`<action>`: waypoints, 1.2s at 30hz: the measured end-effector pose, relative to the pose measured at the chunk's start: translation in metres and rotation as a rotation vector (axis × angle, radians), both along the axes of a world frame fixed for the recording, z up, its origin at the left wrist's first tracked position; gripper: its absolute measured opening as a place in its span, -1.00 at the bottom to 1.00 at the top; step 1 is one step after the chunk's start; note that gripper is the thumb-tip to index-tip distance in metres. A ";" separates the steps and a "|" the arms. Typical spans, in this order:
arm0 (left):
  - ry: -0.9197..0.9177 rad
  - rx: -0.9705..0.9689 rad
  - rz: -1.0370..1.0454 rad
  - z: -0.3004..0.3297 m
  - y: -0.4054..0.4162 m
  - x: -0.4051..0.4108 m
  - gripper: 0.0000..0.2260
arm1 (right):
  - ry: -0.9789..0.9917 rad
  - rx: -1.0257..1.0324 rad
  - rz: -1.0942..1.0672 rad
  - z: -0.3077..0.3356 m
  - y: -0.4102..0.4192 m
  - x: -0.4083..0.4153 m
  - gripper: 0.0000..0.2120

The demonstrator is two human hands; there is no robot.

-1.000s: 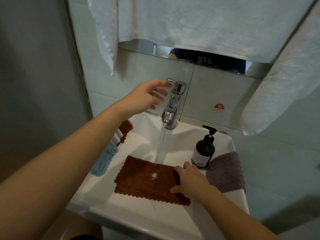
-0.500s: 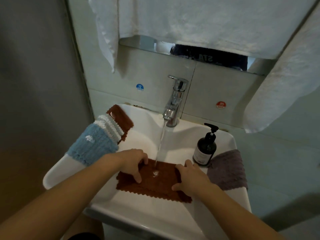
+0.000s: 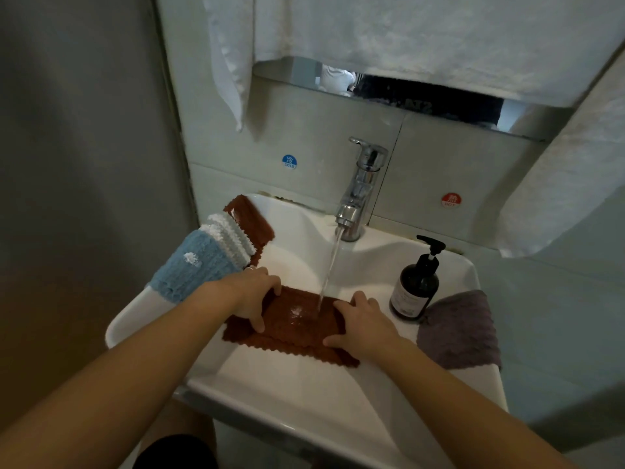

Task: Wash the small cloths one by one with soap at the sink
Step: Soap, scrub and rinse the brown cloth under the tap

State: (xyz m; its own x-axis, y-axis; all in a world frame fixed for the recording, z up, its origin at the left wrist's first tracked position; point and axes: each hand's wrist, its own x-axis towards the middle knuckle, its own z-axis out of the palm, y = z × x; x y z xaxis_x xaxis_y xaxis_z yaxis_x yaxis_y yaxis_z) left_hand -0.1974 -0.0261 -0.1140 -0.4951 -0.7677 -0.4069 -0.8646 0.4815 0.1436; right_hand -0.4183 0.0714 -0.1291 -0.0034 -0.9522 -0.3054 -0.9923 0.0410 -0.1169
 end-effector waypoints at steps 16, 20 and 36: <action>0.076 0.030 -0.191 -0.006 0.023 -0.028 -0.27 | 0.174 0.139 0.002 0.012 0.032 -0.034 -0.18; 0.102 -0.016 -0.227 -0.009 0.022 -0.039 -0.24 | 0.193 0.173 -0.065 0.011 0.031 -0.040 -0.18; 0.078 -0.086 -0.085 -0.010 -0.014 -0.024 -0.18 | 0.102 0.101 -0.108 0.008 0.001 -0.020 -0.27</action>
